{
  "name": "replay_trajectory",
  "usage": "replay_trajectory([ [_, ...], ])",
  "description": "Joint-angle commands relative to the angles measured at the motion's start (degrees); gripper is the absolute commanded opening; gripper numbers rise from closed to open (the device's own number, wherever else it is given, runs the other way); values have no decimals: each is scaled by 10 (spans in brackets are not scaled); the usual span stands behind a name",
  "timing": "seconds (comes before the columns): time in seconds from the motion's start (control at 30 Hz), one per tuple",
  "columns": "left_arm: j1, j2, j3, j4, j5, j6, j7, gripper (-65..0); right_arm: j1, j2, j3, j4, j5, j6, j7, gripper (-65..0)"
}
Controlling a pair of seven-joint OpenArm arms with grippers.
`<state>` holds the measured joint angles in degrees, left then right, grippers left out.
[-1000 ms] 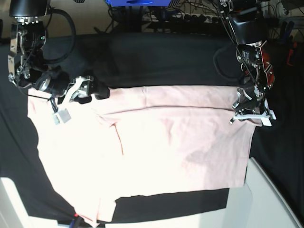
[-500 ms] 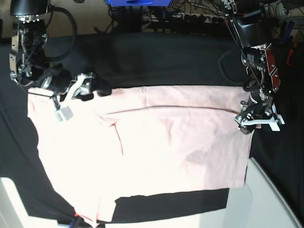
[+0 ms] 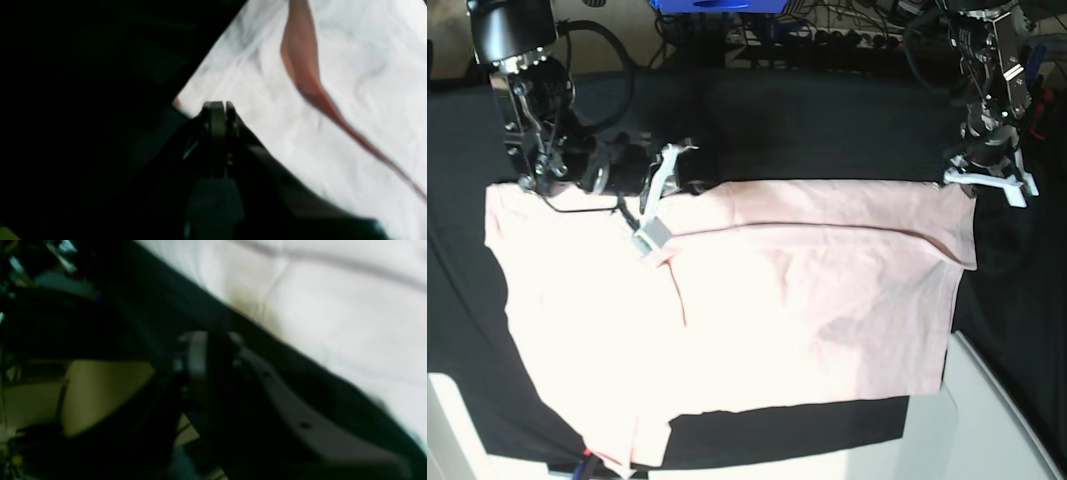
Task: Fold the T-shirt properly
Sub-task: 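Open both grippers and lift them away from the folded edge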
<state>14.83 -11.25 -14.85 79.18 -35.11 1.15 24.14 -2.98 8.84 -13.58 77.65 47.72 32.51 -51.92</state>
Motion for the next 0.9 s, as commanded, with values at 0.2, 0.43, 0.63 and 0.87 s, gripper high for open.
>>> replay_trajectory([
  [0.2, -23, 0, 94, 11, 48, -8, -12, -650, 16, 1, -20, -10, 13, 5, 12, -646],
  [0.43, -57, 35, 133, 1, 89, -8, -8, -650, 2, 3, -20, -9, 14, 5, 12, -647],
  [0.63, -79, 50, 138, -40, 92, -8, -8, -650, -4, 3, -19, -7, 15, 5, 12, -647],
  [0.87, -80, 51, 135, -55, 91, -8, -12, -650, -4, 3, -19, -7, 16, 5, 12, -647],
])
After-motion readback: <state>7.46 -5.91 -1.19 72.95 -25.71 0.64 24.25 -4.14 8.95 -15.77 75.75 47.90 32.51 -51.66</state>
